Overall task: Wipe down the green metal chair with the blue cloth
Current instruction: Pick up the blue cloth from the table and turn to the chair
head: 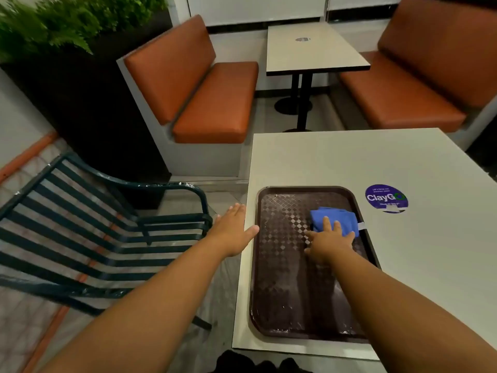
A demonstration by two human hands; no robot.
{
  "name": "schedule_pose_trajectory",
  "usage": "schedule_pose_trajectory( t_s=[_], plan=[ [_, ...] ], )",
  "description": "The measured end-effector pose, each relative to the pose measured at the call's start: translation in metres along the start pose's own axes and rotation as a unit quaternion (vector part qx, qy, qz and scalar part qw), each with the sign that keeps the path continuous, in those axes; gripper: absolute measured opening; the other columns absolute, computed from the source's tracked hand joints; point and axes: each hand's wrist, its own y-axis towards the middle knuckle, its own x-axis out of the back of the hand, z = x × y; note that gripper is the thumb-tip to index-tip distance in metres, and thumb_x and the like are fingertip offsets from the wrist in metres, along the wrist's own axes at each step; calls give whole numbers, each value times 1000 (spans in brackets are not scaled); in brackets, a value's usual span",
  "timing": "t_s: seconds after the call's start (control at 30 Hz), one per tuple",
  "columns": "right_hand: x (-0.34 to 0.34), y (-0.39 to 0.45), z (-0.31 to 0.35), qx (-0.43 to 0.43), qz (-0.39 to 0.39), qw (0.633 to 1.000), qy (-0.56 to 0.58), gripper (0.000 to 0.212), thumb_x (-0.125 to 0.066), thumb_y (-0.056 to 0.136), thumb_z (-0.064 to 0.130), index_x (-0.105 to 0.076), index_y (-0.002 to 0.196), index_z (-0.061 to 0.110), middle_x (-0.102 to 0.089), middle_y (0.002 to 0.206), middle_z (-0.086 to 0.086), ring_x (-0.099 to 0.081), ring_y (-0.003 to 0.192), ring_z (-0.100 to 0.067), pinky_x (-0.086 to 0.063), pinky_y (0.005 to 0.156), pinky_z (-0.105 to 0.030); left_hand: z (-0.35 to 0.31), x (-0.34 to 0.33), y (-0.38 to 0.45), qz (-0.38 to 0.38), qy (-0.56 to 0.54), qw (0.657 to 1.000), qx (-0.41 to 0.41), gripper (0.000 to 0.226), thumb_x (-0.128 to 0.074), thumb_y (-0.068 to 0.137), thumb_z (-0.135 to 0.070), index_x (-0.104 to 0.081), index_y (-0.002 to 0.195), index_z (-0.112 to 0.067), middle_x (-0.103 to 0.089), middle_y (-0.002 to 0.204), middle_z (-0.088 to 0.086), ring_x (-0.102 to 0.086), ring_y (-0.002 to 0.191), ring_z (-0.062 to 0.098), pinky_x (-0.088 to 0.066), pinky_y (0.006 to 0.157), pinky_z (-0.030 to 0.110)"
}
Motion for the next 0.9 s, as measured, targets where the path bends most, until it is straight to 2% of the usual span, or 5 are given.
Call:
schedule_pose_trajectory(
  t_s=[0.43, 0.6, 0.67, 0.73, 0.9],
  plan=[
    [-18, 17, -15, 5, -24, 999, -36, 69, -44, 97, 28, -5, 153, 30, 7, 161, -9, 7, 148, -31, 2, 109, -69, 3, -8, -1, -1, 0, 1000, 29, 68, -40, 97, -47, -8, 152, -21, -3, 161, 2, -3, 147, 21, -7, 117, 43],
    [-2, 11, -8, 52, -241, 966, 80, 41, -44, 96, 22, -51, 137, 24, -58, 125, -7, -53, 116, -26, -22, 112, -55, 10, -9, -6, 5, -13, 998, 54, 69, -41, 96, -48, -10, 152, -24, -4, 161, -1, -5, 147, 19, -11, 117, 42],
    [11, 3, 3, 106, -289, 934, 180, 27, -50, 95, 21, -65, 118, 22, -62, 109, -6, -58, 98, -25, -43, 94, -41, 10, -7, -10, 10, -38, 998, 54, 68, -43, 96, -48, -11, 151, -26, -6, 161, -2, -9, 147, 20, -16, 117, 42],
    [23, -9, 19, 163, -274, 904, 284, 20, -53, 94, 12, -66, 108, 20, -59, 105, -5, -55, 91, -20, -45, 80, -29, 8, -4, -15, 6, -86, 995, 50, 68, -47, 94, -46, -12, 151, -32, -10, 160, -3, -16, 146, 23, -23, 114, 42],
    [47, -41, 62, 266, -128, 829, 475, 25, -53, 95, 9, -53, 111, 27, -56, 112, 3, -55, 100, -15, -47, 84, -30, 8, 8, -25, -2, -314, 949, 32, 78, -63, 89, -34, -13, 148, -42, -20, 158, 0, -26, 142, 26, -34, 106, 44]
  ],
)
